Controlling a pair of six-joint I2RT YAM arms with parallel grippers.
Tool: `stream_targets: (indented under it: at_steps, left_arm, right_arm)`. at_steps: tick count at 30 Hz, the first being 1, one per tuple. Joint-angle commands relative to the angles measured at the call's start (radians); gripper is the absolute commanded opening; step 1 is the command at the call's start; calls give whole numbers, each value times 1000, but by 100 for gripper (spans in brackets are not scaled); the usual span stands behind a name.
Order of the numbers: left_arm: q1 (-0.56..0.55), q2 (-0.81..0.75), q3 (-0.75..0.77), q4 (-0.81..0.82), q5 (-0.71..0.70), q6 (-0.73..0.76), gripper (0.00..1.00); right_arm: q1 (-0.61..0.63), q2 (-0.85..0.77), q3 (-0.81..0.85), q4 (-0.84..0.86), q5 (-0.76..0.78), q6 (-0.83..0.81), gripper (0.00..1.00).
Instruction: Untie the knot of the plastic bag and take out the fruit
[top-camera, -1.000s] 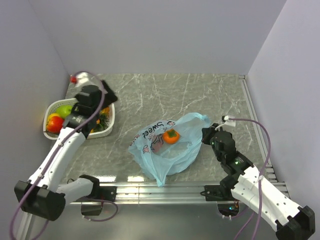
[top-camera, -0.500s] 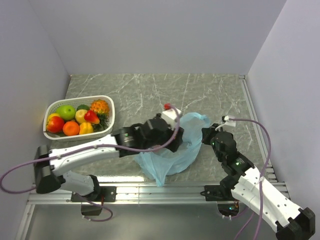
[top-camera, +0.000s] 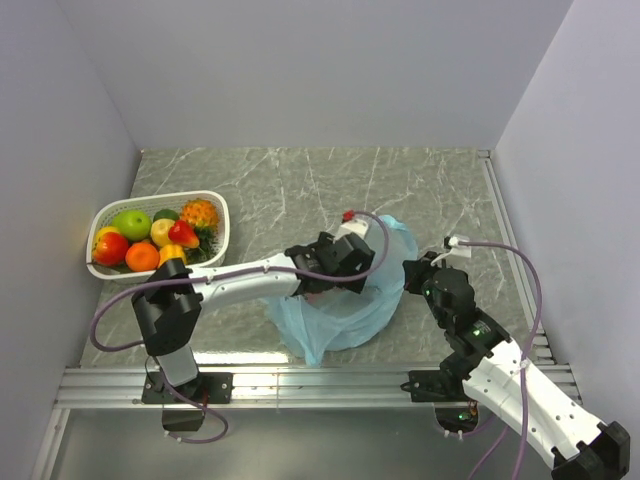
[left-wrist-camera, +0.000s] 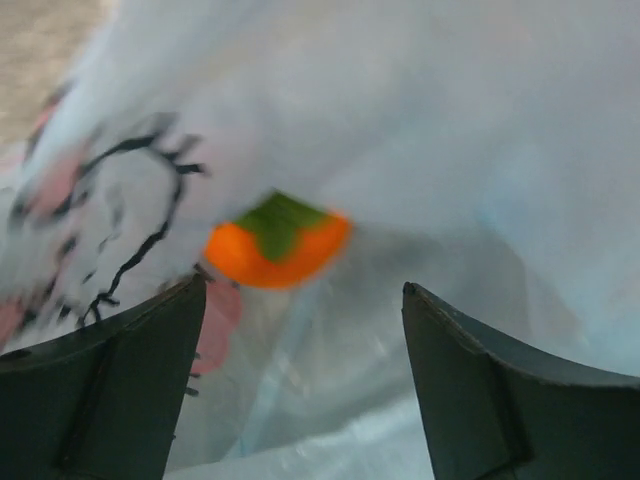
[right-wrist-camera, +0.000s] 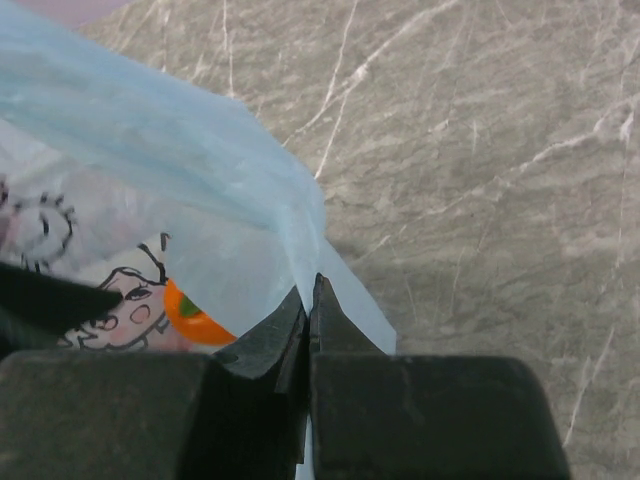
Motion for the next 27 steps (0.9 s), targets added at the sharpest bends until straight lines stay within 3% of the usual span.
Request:
stream_targets:
  at_steps: [1,5,16,19,27]
  left_arm:
    - [45,-12,51,65,-69,-104,87]
    - [62,80,97,47,-103,-156,97]
    - [94,151,60,61,-45,-241,99]
    - [100,119,-9,96,-68,-320,99]
    - [102,-163,-316,470,-86,-434,99]
  right_arm:
    - [-3,-19,-12,13,-6,-15,0]
    - [-1,-19,-22,22,-4,-14,0]
    - [-3,-1,-38,51,-23,-6,0]
    - [-3,10,-39,57,-32,1,0]
    - [-3,2,-35,53,-27,-6,0]
